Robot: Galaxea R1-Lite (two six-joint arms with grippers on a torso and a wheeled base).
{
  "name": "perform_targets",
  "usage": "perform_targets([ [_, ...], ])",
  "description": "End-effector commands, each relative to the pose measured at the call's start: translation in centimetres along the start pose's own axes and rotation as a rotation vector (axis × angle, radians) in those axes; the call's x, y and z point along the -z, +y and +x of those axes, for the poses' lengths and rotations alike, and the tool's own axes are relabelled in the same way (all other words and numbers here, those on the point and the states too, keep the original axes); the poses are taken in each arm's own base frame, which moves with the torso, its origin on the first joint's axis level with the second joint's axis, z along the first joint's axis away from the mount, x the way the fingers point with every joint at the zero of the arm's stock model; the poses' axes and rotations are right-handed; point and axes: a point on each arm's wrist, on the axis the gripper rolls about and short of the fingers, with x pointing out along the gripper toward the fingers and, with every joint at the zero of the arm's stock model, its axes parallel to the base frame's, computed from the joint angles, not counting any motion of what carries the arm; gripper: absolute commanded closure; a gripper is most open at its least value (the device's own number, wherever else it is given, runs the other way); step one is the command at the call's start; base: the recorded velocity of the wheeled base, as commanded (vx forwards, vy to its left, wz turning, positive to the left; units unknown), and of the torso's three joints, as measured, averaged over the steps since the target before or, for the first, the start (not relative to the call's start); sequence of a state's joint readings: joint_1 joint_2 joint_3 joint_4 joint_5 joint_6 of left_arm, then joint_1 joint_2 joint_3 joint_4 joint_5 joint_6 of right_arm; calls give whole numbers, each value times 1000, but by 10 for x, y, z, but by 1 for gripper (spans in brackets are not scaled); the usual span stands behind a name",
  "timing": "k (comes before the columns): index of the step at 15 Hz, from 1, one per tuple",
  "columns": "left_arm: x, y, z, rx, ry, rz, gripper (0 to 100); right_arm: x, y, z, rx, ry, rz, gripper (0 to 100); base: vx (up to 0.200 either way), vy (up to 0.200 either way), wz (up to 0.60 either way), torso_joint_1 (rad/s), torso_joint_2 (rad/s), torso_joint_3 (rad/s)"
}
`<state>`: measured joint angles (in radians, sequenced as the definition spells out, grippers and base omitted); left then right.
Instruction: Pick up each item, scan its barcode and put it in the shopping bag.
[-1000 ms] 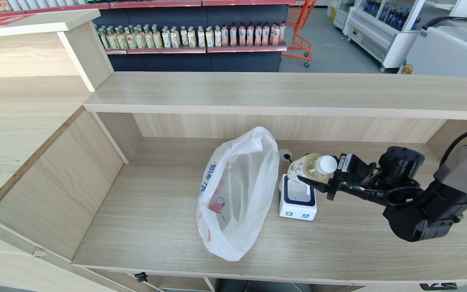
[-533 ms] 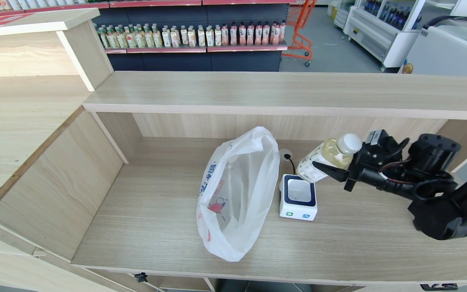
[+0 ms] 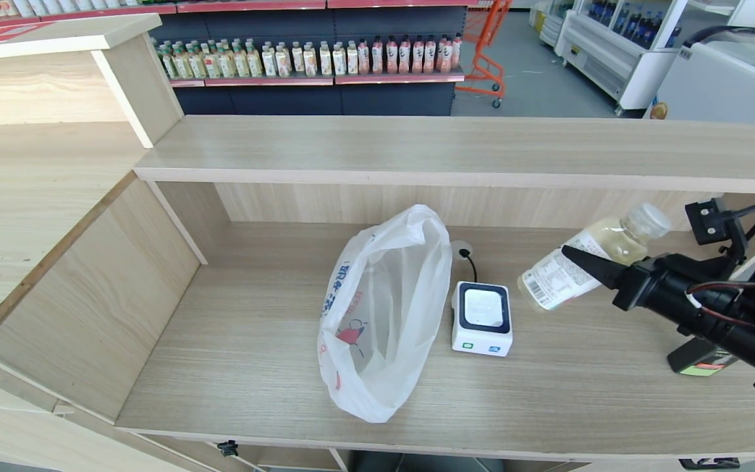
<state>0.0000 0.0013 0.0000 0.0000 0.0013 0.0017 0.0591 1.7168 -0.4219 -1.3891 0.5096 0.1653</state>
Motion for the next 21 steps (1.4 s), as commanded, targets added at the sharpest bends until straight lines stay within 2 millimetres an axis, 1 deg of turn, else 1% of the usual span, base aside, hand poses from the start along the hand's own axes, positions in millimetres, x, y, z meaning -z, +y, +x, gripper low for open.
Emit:
perform_targets([
  [1, 0, 0, 0, 0, 0, 0, 0, 0, 4, -7, 1, 2, 7, 100, 0, 0, 0, 0, 0, 0],
  [5, 0, 0, 0, 0, 0, 0, 0, 6, 8, -16, 7, 27, 20, 100, 0, 0, 0, 0, 0, 0],
  [10, 0, 0, 0, 0, 0, -3, 0, 10, 17, -34, 15, 47, 32, 100, 0, 0, 0, 0, 0, 0],
  [16, 0, 0, 0, 0, 0, -5, 0, 9, 18, -37, 16, 44, 30, 100, 0, 200, 0, -3, 3, 4],
  [19, 0, 0, 0, 0, 0, -2, 0, 9, 15, -38, 31, 48, 34, 100, 0, 200, 0, 9, 5, -1],
  [21, 0, 0, 0, 0, 0, 1, 0, 11, 15, -39, 34, 55, 39, 100, 0, 0, 0, 0, 0, 0],
])
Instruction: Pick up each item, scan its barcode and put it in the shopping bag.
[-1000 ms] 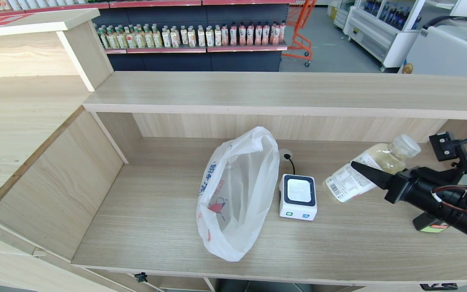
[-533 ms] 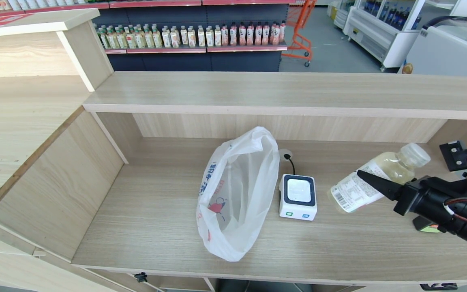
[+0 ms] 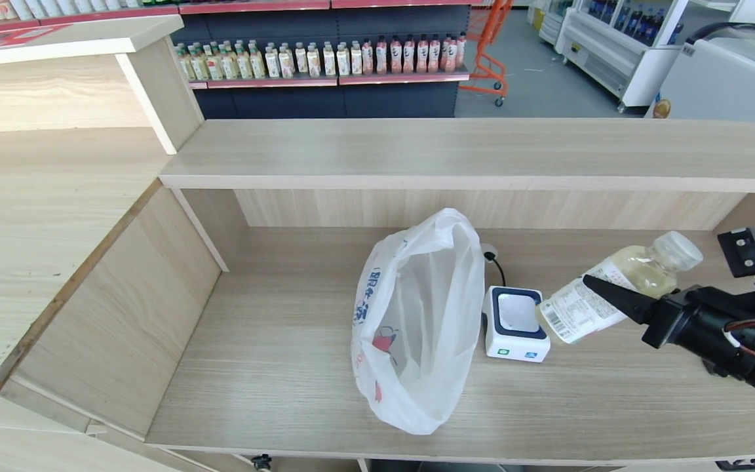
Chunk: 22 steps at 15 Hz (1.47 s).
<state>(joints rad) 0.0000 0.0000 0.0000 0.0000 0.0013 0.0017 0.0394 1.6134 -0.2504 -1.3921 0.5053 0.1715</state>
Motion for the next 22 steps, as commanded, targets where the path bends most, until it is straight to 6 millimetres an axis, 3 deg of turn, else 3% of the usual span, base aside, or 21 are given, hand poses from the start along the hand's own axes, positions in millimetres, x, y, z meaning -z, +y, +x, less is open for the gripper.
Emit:
perform_targets([
  [1, 0, 0, 0, 0, 2, 1, 0, 3, 0, -2, 2, 11, 6, 100, 0, 0, 0, 0, 0, 0],
  [6, 0, 0, 0, 0, 2, 0, 0, 12, -6, 11, 25, 42, 22, 100, 0, 0, 0, 0, 0, 0],
  [8, 0, 0, 0, 0, 2, 0, 0, 19, -5, 32, 38, 55, 28, 100, 0, 0, 0, 0, 0, 0],
  [10, 0, 0, 0, 0, 2, 0, 0, 24, 3, 66, 2, 49, 23, 100, 0, 0, 0, 0, 0, 0],
  [16, 0, 0, 0, 0, 2, 0, 0, 45, 55, 143, -160, 20, 26, 100, 0, 0, 0, 0, 0, 0],
  [22, 0, 0, 0, 0, 2, 0, 0, 70, 53, 151, -233, 47, 29, 100, 0, 0, 0, 0, 0, 0],
])
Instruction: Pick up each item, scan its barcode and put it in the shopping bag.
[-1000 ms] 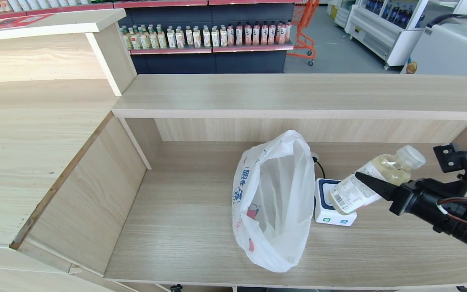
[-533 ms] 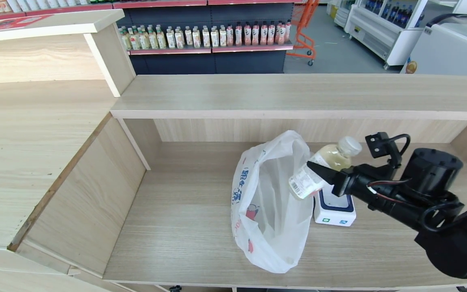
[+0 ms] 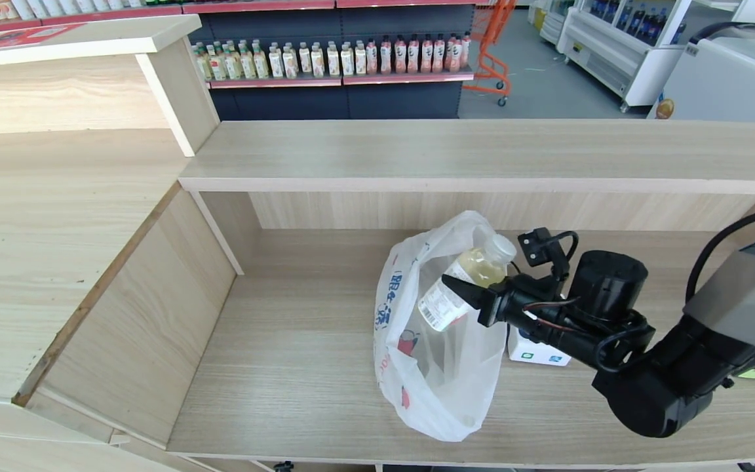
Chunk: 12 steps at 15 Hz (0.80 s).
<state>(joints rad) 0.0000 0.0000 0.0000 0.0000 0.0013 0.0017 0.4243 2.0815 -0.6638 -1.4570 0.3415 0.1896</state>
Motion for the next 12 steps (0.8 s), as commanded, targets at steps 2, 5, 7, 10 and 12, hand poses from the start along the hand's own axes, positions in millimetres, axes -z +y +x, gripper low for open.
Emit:
perform_targets([
  [2, 0, 0, 0, 0, 2, 0, 0, 24, -8, 7, -81, 18, -2, 100, 0, 0, 0, 0, 0, 0],
  [5, 0, 0, 0, 0, 2, 0, 0, 34, -17, 7, -76, 41, 0, 100, 0, 0, 0, 0, 0, 0],
  [7, 0, 0, 0, 0, 2, 0, 0, 38, -26, 5, -70, 54, -37, 100, 0, 0, 0, 0, 0, 0],
  [10, 0, 0, 0, 0, 2, 0, 0, 42, -33, 1, -66, 68, -88, 100, 0, 0, 0, 0, 0, 0],
  [12, 0, 0, 0, 0, 2, 0, 0, 41, -33, 2, -67, 64, -90, 0, 0, 0, 0, 0, 0, 0],
])
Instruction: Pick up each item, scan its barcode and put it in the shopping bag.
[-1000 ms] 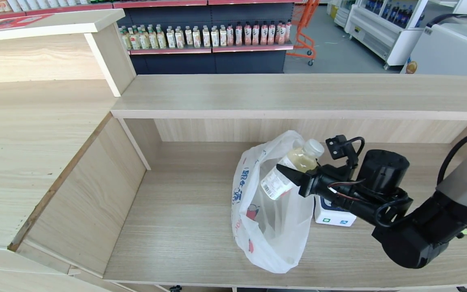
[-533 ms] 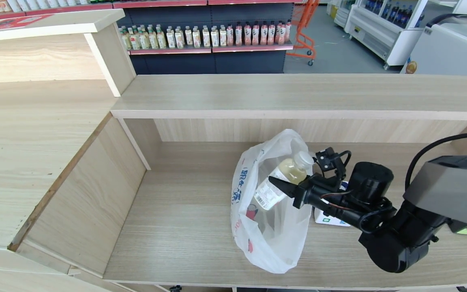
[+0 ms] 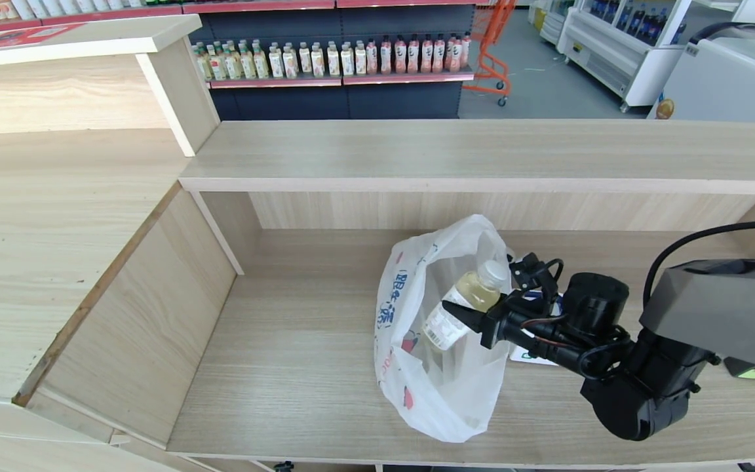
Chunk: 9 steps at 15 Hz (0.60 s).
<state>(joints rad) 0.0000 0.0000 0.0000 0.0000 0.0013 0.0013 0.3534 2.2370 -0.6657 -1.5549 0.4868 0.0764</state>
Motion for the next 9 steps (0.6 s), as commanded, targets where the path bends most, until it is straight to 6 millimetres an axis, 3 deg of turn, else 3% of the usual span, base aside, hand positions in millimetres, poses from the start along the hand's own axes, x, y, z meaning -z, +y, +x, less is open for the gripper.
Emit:
perform_targets([
  [1, 0, 0, 0, 0, 2, 0, 0, 0, 0, 0, 0, 0, 1, 0, 0, 0, 0, 0, 0, 0],
  [5, 0, 0, 0, 0, 2, 0, 0, -9, 2, -1, -1, -23, 13, 0, 0, 0, 0, 0, 0, 0],
  [9, 0, 0, 0, 0, 2, 0, 0, -44, 13, -20, -6, -88, 92, 0, 0, 0, 0, 0, 0, 0],
])
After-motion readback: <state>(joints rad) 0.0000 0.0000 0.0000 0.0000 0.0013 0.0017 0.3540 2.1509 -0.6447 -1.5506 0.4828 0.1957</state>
